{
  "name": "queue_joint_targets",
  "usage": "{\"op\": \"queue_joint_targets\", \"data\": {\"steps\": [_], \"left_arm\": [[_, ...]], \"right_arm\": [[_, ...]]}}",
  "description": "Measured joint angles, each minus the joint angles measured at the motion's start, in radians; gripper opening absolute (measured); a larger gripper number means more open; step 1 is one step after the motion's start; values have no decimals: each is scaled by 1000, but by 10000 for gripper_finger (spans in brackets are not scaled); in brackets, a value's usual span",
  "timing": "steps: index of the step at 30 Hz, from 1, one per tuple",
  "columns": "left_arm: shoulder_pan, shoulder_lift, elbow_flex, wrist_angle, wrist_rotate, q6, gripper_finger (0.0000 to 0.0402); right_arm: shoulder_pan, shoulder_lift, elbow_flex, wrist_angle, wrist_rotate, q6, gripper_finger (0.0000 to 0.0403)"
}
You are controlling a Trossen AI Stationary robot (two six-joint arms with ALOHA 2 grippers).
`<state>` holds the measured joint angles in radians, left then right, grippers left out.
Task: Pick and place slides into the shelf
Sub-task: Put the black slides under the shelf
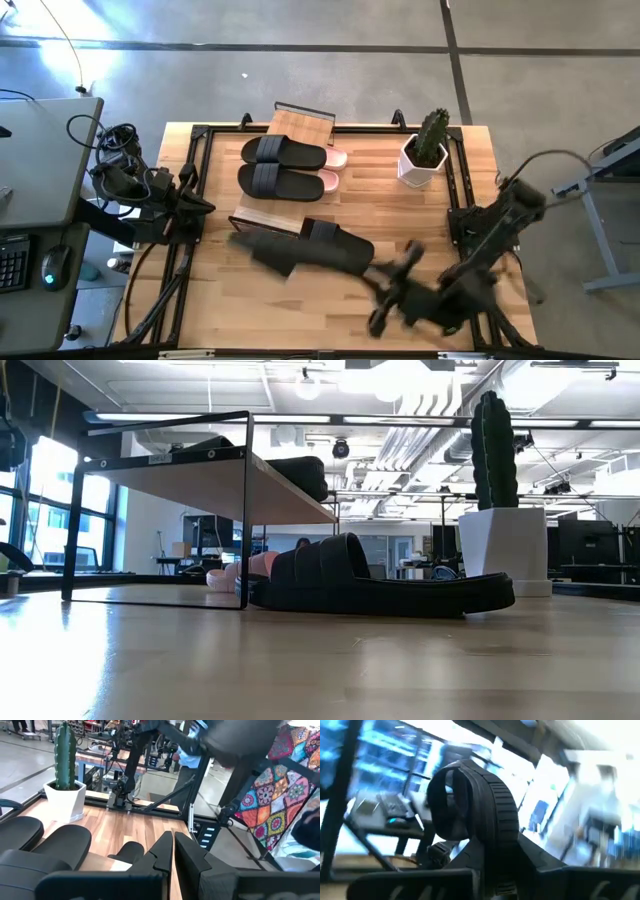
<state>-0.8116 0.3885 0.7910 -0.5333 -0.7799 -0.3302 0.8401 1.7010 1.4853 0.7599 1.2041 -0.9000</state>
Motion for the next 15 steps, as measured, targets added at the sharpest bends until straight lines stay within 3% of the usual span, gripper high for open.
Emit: {"op": "queue_joint_targets", "data": {"steps": [6, 11, 15], "left_arm": [[0, 0, 0, -1, 0, 0, 7], [0, 0, 0, -1, 0, 5, 7], [0, 0, 0, -6, 0, 8, 8]], "right_arm": [[85, -194, 0, -161, 211, 313, 35], [205, -305, 0, -239, 370, 480, 35], [309, -350, -1, -255, 368, 615, 35]]}}
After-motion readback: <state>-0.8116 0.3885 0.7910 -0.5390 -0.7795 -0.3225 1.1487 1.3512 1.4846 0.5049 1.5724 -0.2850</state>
